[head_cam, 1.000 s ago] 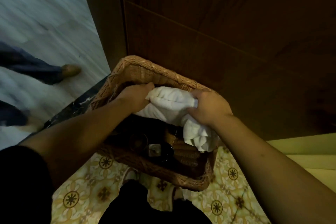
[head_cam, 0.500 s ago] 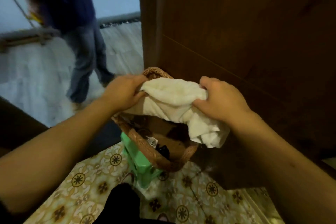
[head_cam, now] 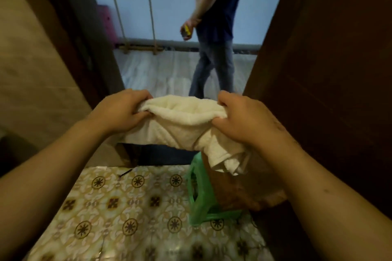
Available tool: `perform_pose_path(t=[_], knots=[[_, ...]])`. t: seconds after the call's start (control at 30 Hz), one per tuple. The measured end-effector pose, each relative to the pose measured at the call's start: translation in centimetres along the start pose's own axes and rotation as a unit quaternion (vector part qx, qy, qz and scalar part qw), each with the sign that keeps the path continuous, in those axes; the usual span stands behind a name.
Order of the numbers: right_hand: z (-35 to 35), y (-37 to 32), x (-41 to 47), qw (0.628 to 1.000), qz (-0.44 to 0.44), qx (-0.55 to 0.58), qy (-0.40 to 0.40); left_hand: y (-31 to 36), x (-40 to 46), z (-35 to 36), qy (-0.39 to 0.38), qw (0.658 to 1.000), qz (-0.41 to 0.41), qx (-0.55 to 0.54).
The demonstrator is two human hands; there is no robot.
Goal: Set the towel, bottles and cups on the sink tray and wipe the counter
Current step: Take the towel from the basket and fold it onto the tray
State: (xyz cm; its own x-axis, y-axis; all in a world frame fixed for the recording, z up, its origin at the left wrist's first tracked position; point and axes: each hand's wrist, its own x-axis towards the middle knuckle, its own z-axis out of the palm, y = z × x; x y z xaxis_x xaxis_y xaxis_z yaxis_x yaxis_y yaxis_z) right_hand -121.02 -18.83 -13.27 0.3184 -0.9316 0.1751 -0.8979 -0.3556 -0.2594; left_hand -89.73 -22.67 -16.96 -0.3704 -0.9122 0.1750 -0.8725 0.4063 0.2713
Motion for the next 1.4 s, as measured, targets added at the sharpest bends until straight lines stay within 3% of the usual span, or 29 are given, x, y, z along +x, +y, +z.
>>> perform_pose_path(t=[0.13,0.5,0.8,1.07,1.4], knots=[[4.0,-8.1,3.8,0.994,-0.069,0.052,-0.061,-7.5,-7.8,-2.1,0.009,0.997,-0.073,-0.009],[17.2,-37.0,10.6,0.957,-0.241,0.058,-0.152,-26.9,-33.2,-9.5,0.017,0.962,-0.270,-0.017],[24.6,-57.3,12.9,0.908,-0.358,0.088,-0.198,-37.9,-49.2,-15.6,0.053,0.907,-0.416,0.033],[28.9,-67.1,17.5,0.875,-0.422,0.109,-0.211,-44.4,-53.5,-19.6,0.068,0.871,-0.477,0.090],[36.5,-74.5,32.6,0.837,-0.441,0.177,-0.269,-56.6,-48.4,-22.9,0.044,0.820,-0.546,0.167]])
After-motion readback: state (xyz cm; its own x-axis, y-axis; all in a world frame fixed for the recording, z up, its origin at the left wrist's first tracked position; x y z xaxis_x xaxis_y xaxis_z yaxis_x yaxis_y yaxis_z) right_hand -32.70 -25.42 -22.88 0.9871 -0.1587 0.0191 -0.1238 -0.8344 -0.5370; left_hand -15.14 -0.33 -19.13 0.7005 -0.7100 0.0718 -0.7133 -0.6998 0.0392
